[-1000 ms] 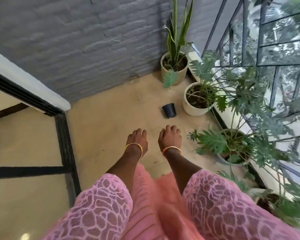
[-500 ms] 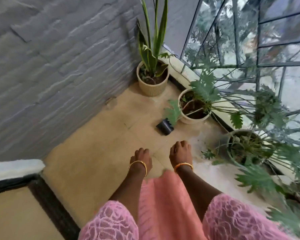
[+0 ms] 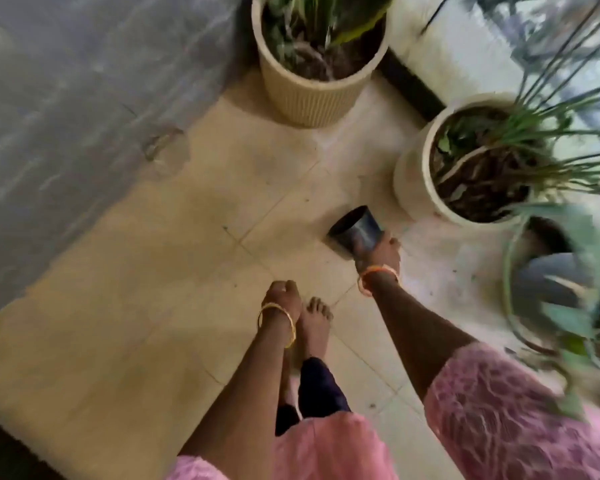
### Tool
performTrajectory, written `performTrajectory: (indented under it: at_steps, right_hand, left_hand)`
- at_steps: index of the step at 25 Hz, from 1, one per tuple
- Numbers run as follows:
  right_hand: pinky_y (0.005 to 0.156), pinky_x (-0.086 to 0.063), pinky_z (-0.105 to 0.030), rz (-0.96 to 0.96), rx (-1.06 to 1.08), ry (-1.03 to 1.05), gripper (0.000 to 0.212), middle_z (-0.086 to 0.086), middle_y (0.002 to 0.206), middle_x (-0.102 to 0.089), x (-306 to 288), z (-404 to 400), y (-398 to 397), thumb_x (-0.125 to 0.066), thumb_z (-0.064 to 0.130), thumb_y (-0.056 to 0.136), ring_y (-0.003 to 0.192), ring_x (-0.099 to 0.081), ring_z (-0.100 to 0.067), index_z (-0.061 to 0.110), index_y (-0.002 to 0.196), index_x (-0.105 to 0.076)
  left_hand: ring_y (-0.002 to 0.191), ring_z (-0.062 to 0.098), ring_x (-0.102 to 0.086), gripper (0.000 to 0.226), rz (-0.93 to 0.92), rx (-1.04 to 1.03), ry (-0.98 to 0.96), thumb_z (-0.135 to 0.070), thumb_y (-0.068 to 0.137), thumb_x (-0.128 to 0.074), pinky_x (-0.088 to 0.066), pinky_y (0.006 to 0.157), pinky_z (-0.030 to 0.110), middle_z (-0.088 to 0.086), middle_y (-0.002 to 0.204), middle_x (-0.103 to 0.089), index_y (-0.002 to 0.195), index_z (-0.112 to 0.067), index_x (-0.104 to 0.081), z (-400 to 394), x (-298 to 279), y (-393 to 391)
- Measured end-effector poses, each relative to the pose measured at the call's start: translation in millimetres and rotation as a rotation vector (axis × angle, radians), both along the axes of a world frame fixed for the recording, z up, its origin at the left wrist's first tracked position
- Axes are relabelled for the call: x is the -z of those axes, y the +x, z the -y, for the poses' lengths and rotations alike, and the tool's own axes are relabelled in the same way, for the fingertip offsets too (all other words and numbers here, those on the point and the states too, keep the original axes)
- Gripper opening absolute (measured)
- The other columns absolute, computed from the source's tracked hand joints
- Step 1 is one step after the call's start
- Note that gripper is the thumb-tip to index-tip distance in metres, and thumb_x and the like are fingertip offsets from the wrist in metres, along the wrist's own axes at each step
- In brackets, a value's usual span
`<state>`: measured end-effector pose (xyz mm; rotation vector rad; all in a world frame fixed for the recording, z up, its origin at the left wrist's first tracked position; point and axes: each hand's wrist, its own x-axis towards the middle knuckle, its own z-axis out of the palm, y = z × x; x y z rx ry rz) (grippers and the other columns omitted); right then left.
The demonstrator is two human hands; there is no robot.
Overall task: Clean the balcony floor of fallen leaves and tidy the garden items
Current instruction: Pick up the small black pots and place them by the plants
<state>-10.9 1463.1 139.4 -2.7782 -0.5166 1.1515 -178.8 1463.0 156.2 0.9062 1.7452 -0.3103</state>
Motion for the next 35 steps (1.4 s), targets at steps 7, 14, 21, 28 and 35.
performTrajectory:
  at_steps: [7, 14, 21, 28, 35]
  right_hand:
    - [0.101, -0.043, -0.047, -0.019, 0.532, -0.134, 0.083, -0.019, 0.141, -0.04, 107, -40, 12, -0.066, 0.045, 0.076, 0.125, -0.043, -0.039, 0.016, 0.144, -0.027]
    - [0.085, -0.05, -0.033, 0.025, 0.533, -0.071, 0.035, -0.012, 0.114, -0.065, 48, -2, -2, -0.059, 0.006, 0.083, 0.104, -0.062, -0.03, 0.01, 0.119, -0.06]
    - [0.086, -0.054, -0.047, -0.341, 0.594, 0.061, 0.042, -0.014, 0.106, -0.067, -69, 81, -48, -0.054, -0.005, 0.08, 0.096, -0.064, -0.034, 0.011, 0.118, -0.062]
    - [0.084, -0.055, -0.045, -0.256, 0.679, 0.128, 0.022, -0.013, 0.091, -0.071, -129, 188, -77, -0.07, 0.012, 0.078, 0.086, -0.068, -0.03, 0.01, 0.1, -0.071]
    - [0.079, -0.056, -0.044, -0.21, 0.941, 0.283, 0.015, -0.009, 0.083, -0.072, -153, 315, -95, -0.074, 0.024, 0.074, 0.08, -0.069, -0.027, 0.016, 0.086, -0.073]
  left_hand:
    - [0.114, 0.034, -0.055, 0.065, 0.213, -0.629, -0.212, -0.049, 0.094, -0.043, -0.045, 0.098, 0.051, 0.02, 0.131, -0.054, 0.142, -0.007, -0.033, -15, 103, 27]
    - [0.112, 0.029, -0.056, 0.073, 0.256, -0.512, -0.261, -0.035, 0.087, -0.065, -0.048, 0.097, 0.043, 0.016, 0.132, -0.051, 0.146, -0.017, -0.026, -12, 59, 20]
    - [0.113, 0.03, -0.059, 0.051, 0.137, -0.168, 0.049, -0.031, 0.084, -0.067, -0.05, 0.095, 0.043, 0.009, 0.125, -0.061, 0.132, -0.023, -0.052, 22, -44, -2]
    - [0.09, 0.026, -0.068, 0.033, 0.057, 0.009, 0.217, -0.016, 0.082, -0.07, -0.056, 0.084, 0.035, 0.009, 0.104, -0.072, 0.116, -0.015, -0.069, 110, -127, -34]
    - [0.073, 0.028, -0.069, 0.018, 0.064, 0.392, 0.339, -0.005, 0.073, -0.073, -0.058, 0.072, 0.04, 0.014, 0.08, -0.073, 0.09, -0.007, -0.067, 184, -159, -10]
